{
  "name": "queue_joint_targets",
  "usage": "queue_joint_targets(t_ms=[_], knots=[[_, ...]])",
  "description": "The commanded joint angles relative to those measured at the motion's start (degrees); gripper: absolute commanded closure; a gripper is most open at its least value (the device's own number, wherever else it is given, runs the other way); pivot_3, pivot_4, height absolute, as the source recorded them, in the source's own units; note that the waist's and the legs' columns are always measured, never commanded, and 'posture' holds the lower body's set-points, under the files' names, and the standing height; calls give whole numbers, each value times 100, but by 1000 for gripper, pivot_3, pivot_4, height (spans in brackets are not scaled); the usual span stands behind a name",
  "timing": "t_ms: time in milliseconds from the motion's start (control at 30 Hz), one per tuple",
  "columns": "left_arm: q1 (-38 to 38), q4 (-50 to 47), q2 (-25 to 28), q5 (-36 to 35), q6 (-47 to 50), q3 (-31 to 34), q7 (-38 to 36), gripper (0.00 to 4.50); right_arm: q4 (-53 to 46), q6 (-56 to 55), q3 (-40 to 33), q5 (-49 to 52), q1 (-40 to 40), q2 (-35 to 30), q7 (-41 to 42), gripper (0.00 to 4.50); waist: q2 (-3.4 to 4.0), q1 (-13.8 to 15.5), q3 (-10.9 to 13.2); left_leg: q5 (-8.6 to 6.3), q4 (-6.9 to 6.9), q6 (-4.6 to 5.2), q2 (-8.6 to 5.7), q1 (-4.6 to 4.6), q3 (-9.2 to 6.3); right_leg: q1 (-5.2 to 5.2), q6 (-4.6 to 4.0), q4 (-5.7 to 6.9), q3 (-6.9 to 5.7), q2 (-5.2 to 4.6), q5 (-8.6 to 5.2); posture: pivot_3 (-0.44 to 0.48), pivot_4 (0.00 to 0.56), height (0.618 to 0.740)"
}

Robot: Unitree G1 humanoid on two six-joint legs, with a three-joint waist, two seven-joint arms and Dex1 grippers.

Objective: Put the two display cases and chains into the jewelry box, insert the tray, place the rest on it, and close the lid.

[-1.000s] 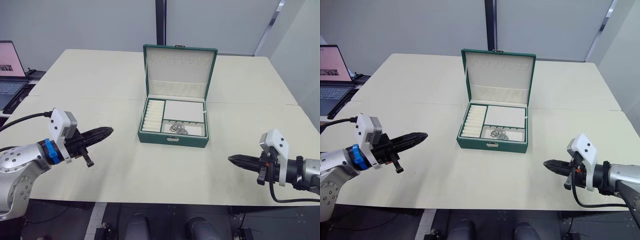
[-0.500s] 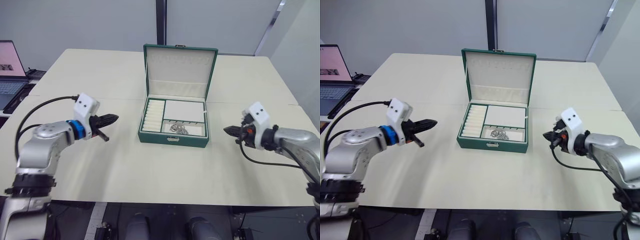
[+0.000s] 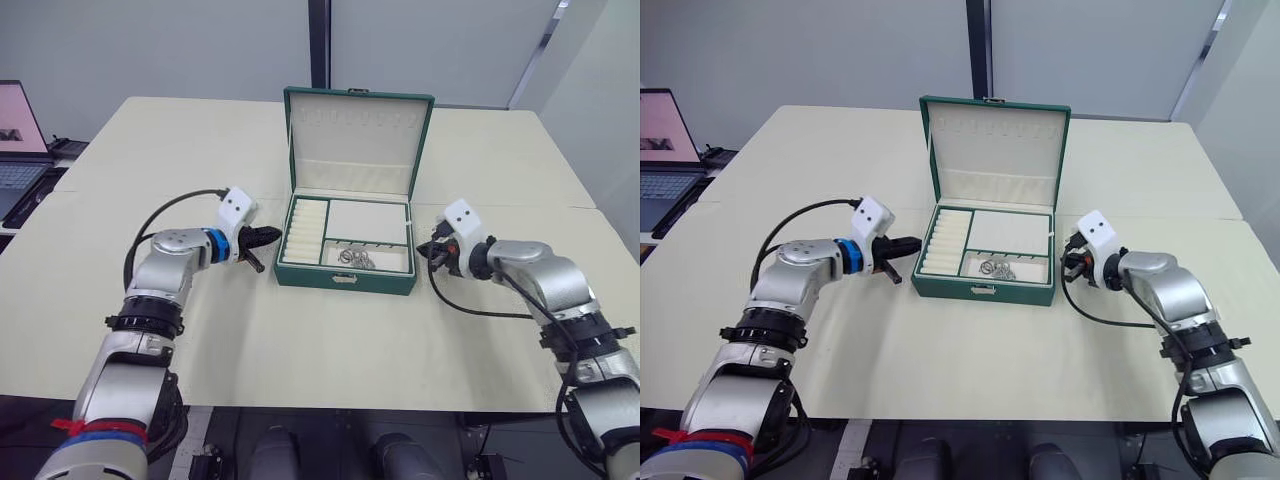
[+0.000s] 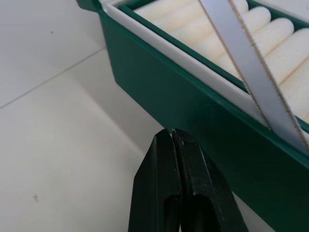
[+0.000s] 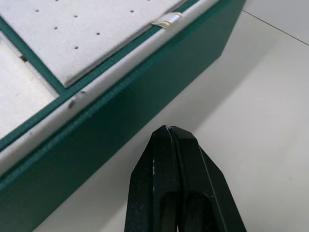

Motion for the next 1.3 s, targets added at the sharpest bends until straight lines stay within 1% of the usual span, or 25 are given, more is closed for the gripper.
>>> queue_joint_targets(t_ms=[33, 200, 433, 600, 967, 1100, 1300], knots=[[-171, 43, -75, 90, -120, -4, -143, 4474, 17, -193, 9, -159, -201, 109, 110, 4500, 0, 3, 0, 0, 0, 0, 0, 0, -1, 0, 0, 0, -2, 0, 0, 0, 150, 740], [-127, -2, -187, 120, -170, 7, -246, 4474, 61, -241, 43, -298, -285, 251, 225, 4500, 1, 2, -1, 0, 0, 0, 0, 1, -3, 3, 0, 4, -3, -1, 0, 0, 150, 740], [181, -534, -132, 81, 44, 32, -412, 4474, -279, -88, 29, -347, -195, 347, 325, 4500, 1, -5, -1, 0, 0, 0, 1, 1, -4, 3, 0, 5, -4, -1, 0, 0, 150, 740], [619, -1275, -107, 0, 377, 44, -445, 4474, -764, 186, -28, -308, -19, 346, 335, 4500, 2, -3, -1, 0, -1, 0, 1, 0, -4, 2, 0, 4, -4, -1, 0, 0, 150, 740], [1487, -2912, 34, -148, 1290, 95, -419, 4474, -2289, 1084, -264, -79, 654, 150, 333, 4500, 2, 3, -1, 0, -5, 0, 1, 0, -5, 4, 1, 2, -2, -1, 0, 0, 150, 740], [1625, -3320, 66, -185, 1628, 135, -361, 4474, -2729, 1351, -320, -21, 923, 185, 320, 4500, 2, 5, -1, 0, -6, 0, 1, 0, -5, 5, 1, 2, -2, -1, 0, 0, 150, 740], [1673, -3707, 166, -214, 1998, 226, -368, 4474, -3007, 1579, -377, 30, 1094, 173, 310, 4500, 2, 3, -1, 0, -6, 0, 0, 0, -8, 5, 1, 1, -3, 1, 0, 0, 150, 740]])
